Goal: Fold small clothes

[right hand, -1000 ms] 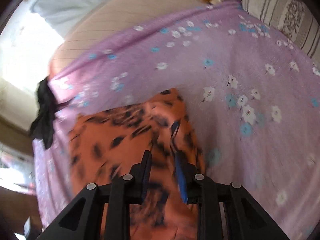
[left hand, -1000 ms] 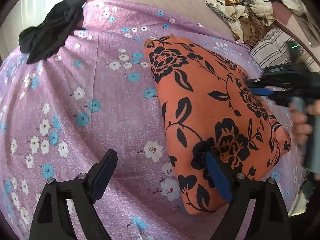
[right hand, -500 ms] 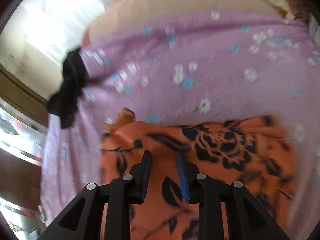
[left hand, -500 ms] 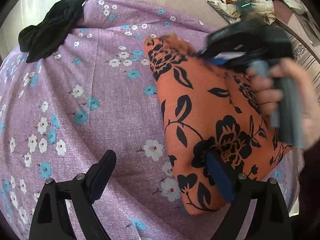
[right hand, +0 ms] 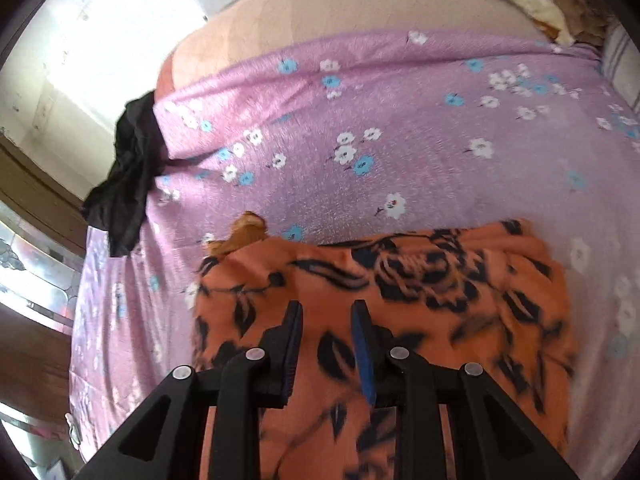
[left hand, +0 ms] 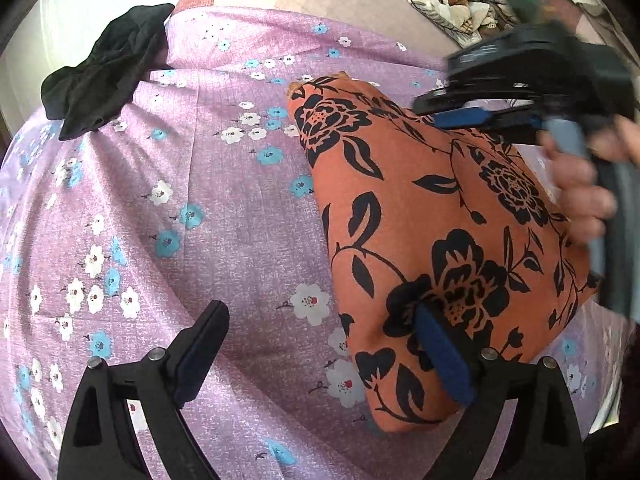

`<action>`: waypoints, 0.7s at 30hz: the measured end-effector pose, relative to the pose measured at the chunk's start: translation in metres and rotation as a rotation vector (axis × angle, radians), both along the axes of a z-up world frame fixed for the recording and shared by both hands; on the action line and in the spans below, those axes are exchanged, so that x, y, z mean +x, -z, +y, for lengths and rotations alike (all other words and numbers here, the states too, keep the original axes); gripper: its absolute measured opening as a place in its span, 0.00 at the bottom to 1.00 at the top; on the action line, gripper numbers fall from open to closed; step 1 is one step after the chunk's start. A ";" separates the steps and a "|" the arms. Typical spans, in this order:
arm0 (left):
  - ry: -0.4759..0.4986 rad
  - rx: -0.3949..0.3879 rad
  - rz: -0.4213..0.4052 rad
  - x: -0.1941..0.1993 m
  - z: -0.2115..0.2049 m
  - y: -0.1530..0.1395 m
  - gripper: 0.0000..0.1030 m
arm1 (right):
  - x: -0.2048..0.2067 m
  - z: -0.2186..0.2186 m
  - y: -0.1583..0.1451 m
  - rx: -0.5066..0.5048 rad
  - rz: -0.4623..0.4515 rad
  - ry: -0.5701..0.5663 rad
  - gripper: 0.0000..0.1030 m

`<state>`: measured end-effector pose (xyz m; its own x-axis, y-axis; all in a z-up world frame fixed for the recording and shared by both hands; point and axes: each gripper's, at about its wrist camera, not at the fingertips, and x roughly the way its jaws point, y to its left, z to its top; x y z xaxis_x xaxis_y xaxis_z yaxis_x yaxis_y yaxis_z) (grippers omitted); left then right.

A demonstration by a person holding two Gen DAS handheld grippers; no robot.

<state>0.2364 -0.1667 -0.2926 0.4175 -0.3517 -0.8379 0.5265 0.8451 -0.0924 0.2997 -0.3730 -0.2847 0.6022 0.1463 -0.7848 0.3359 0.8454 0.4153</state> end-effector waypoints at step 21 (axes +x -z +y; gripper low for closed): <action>-0.014 0.018 -0.017 -0.009 -0.002 -0.002 0.92 | -0.147 -0.028 0.034 0.105 0.108 0.167 0.27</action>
